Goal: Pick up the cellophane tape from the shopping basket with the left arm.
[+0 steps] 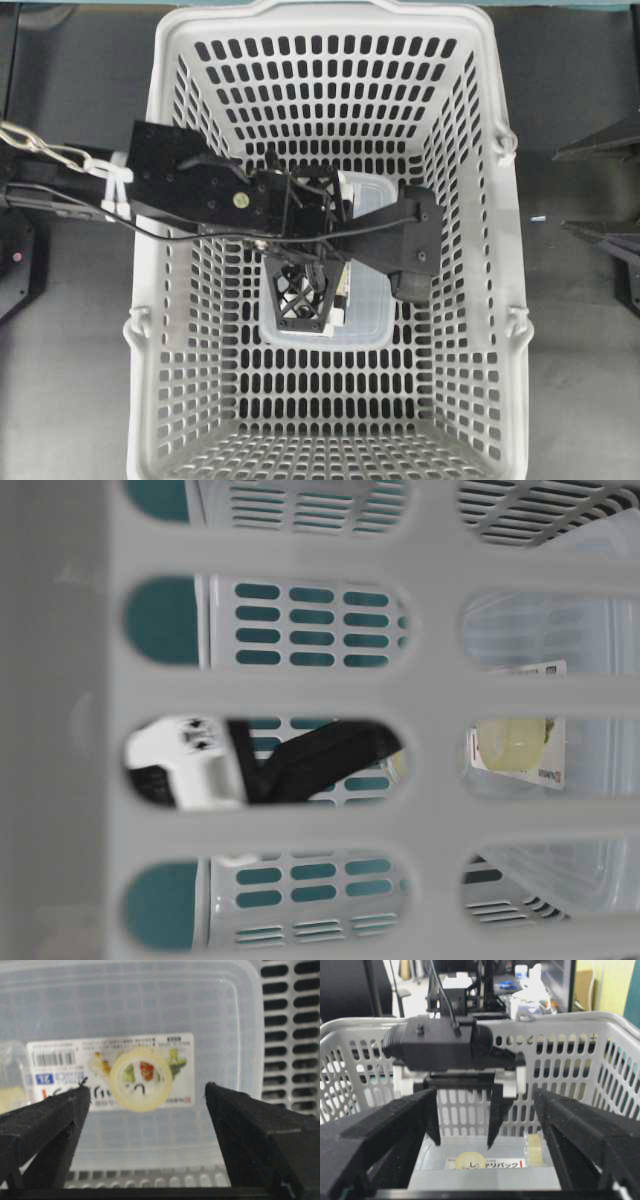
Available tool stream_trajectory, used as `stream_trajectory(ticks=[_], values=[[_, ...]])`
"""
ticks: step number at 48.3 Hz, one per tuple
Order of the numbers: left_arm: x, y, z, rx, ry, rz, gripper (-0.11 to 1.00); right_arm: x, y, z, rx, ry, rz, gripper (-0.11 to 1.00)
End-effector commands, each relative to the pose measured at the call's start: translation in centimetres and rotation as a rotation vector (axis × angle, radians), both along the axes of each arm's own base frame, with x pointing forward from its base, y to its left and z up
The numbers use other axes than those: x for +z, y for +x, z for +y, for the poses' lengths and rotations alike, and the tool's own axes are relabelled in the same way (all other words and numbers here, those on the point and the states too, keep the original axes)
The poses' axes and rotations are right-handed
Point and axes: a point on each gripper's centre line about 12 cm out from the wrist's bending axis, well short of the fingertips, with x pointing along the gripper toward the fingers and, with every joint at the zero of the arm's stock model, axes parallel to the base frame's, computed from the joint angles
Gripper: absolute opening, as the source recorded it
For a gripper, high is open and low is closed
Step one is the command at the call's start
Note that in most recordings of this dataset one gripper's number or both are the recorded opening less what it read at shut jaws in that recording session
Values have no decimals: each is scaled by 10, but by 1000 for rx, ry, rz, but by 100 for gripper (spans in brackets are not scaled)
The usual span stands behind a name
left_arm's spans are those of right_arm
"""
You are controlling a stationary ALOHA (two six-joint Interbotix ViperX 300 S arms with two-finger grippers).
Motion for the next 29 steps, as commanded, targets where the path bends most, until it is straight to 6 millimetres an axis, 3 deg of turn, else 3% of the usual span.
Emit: stream_trajectory(ticks=[1,9,29], values=[[-1,3,-1,-7,1,-29,90,6,1,-1,-5,5,-15,77],[-18,3,0,-7,4,4,90,6,1,-1,-6,3,-17,77],[-41,1,2,-9,7,29,90,6,1,-1,-8,3,-18,77]])
